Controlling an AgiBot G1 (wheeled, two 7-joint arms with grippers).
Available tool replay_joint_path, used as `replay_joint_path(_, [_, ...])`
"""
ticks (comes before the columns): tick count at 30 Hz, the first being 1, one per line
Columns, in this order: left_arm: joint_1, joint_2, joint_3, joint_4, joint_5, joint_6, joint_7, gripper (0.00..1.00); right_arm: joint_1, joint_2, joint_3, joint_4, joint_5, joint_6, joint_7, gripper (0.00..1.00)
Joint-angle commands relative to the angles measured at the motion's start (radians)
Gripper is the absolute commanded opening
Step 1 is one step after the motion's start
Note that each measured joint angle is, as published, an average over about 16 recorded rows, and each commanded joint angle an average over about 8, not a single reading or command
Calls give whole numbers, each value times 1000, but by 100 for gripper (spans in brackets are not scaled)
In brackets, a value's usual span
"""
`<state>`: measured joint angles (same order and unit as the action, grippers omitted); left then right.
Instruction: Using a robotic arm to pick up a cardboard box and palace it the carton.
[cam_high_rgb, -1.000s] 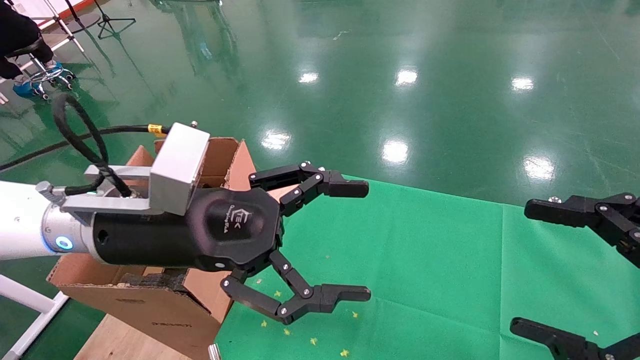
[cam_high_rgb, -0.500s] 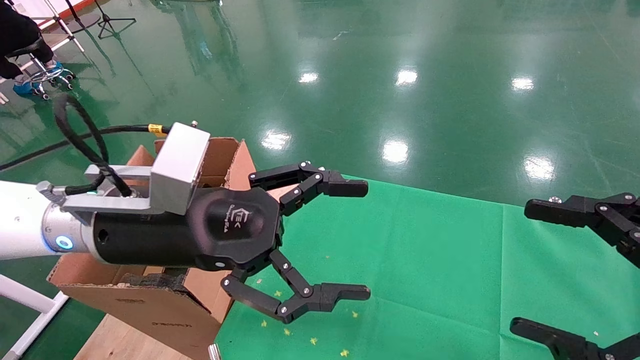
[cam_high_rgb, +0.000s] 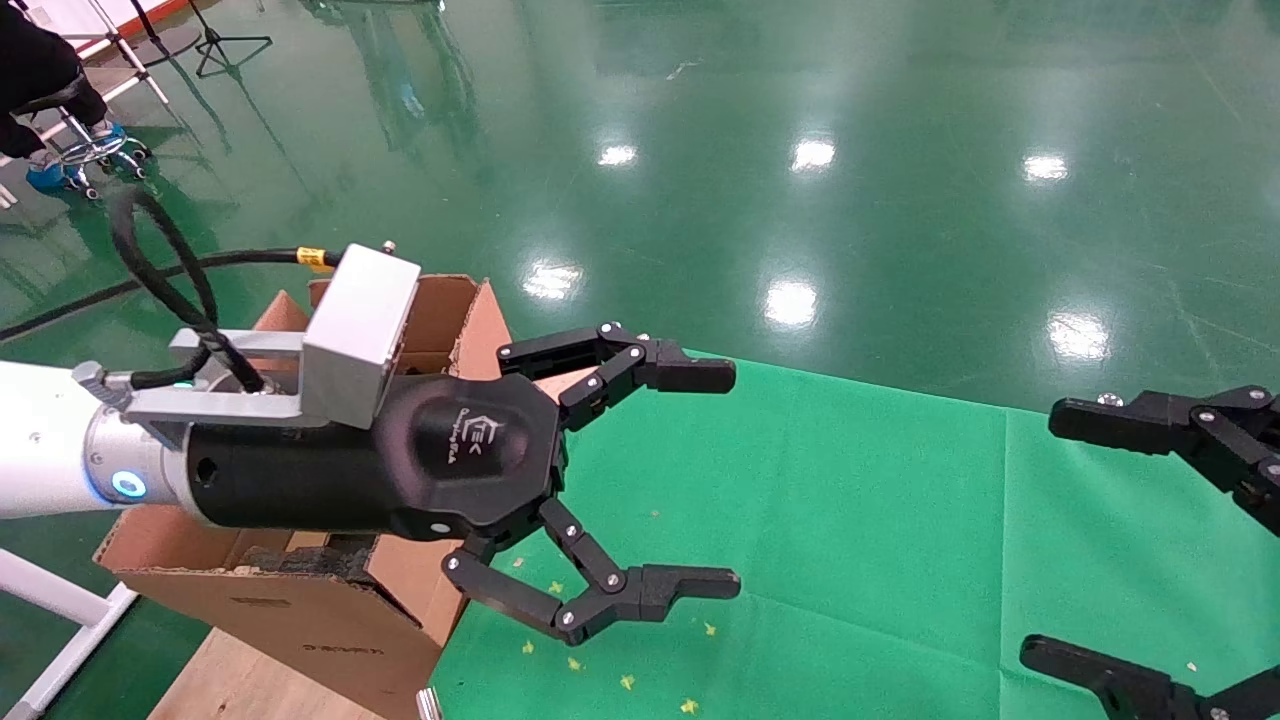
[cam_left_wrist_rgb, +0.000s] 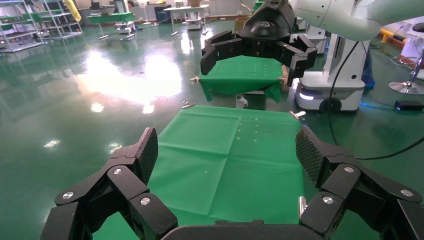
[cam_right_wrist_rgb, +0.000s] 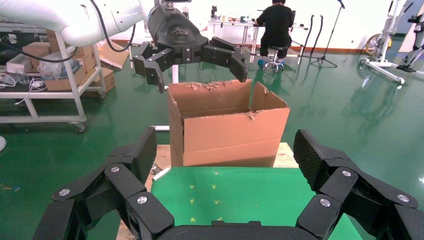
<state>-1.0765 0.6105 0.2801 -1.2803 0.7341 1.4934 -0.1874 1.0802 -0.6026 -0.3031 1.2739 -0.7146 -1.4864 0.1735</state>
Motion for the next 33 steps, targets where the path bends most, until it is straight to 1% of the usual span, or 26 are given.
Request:
replay_joint_path(1, [0, 0, 0, 0, 0, 0, 0, 100, 0, 0, 0, 0, 0, 0, 0, 100])
replay_joint_path(33, [0, 0, 0, 0, 0, 0, 0, 100, 0, 0, 0, 0, 0, 0, 0, 100])
